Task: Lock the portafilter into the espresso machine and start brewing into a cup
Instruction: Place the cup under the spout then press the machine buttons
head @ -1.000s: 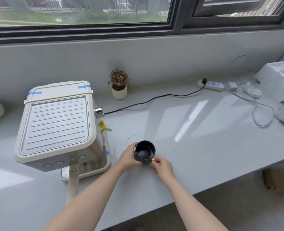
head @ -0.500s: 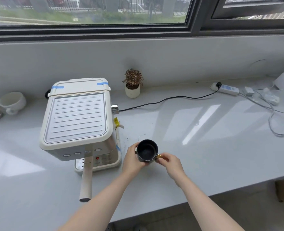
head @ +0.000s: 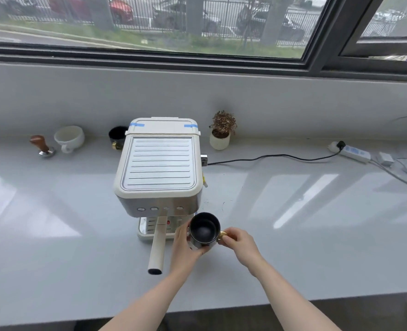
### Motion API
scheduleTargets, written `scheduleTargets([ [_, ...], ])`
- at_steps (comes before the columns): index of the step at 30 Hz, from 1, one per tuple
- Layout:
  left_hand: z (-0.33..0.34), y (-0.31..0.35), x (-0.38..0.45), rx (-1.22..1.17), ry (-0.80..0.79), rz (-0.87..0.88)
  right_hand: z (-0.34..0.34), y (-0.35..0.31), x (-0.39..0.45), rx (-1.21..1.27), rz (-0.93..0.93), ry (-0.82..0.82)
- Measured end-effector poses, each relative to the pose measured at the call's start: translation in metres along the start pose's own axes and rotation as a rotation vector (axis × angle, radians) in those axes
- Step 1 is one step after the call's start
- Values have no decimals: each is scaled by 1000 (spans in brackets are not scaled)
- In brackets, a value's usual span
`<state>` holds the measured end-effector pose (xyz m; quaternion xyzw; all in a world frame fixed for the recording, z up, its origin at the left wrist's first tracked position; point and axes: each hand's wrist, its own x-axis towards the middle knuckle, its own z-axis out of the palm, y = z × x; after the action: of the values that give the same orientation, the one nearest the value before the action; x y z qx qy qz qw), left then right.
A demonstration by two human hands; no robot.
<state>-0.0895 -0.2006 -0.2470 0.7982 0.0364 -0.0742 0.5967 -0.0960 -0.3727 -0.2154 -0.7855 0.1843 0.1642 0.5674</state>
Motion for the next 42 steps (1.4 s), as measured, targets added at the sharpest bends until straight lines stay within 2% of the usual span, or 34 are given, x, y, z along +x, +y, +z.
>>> scheduleTargets([
  [7, -27, -6, -4, -93, 36, -2, 31, -14, -1, -67, -19, -44],
  [12, -49, -20, -6, -71, 86, -93, 45, -18, 2, -106, -19, -62],
  [20, -88, -28, 13, 290, 12, -55, 70, -29, 15, -82, -19, -101],
  [25, -102, -33, 20, 320, 40, -81, 80, -34, 26, -121, -23, -101],
  [34, -119, -33, 44, 388, 29, -144, 91, -50, 45, -46, 6, -133],
  [42, -120, -36, 59, 444, 17, -103, 91, -55, 54, 71, 58, -148],
])
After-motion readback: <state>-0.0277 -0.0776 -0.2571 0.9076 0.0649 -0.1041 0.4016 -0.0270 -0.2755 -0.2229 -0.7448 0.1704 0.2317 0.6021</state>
